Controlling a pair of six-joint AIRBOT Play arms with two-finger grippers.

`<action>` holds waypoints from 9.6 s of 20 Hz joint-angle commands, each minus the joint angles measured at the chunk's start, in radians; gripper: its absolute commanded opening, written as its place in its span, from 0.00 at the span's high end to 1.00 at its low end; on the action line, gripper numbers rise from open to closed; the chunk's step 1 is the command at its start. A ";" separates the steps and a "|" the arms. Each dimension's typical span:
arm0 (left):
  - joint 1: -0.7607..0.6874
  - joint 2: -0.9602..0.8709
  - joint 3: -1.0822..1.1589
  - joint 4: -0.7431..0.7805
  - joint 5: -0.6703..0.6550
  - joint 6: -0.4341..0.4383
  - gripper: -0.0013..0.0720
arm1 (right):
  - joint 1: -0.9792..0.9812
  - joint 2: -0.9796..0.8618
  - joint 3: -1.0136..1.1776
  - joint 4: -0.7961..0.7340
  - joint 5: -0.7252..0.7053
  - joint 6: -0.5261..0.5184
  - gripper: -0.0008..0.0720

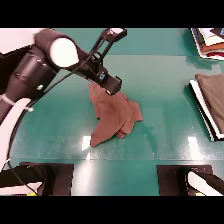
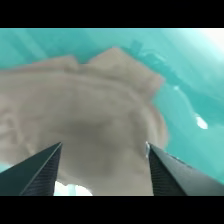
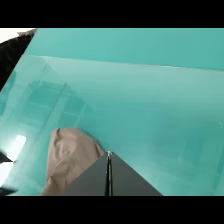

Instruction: Fold the shirts.

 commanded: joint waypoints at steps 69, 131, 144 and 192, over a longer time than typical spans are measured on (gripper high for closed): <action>0.465 0.594 0.152 -0.051 -0.045 -0.005 0.95 | 0.117 0.089 0.174 -0.217 -0.014 0.051 0.97; 0.581 0.576 0.265 -0.073 0.182 0.070 0.95 | -0.103 0.130 0.383 -0.435 0.067 0.075 0.97; 0.581 -0.154 -0.079 -0.068 0.130 0.078 0.81 | 0.104 -0.540 0.086 -0.414 0.066 0.075 0.97; 0.747 0.548 -1.143 -0.441 0.165 0.186 0.95 | -0.450 0.093 -1.074 -0.499 0.190 -0.003 0.20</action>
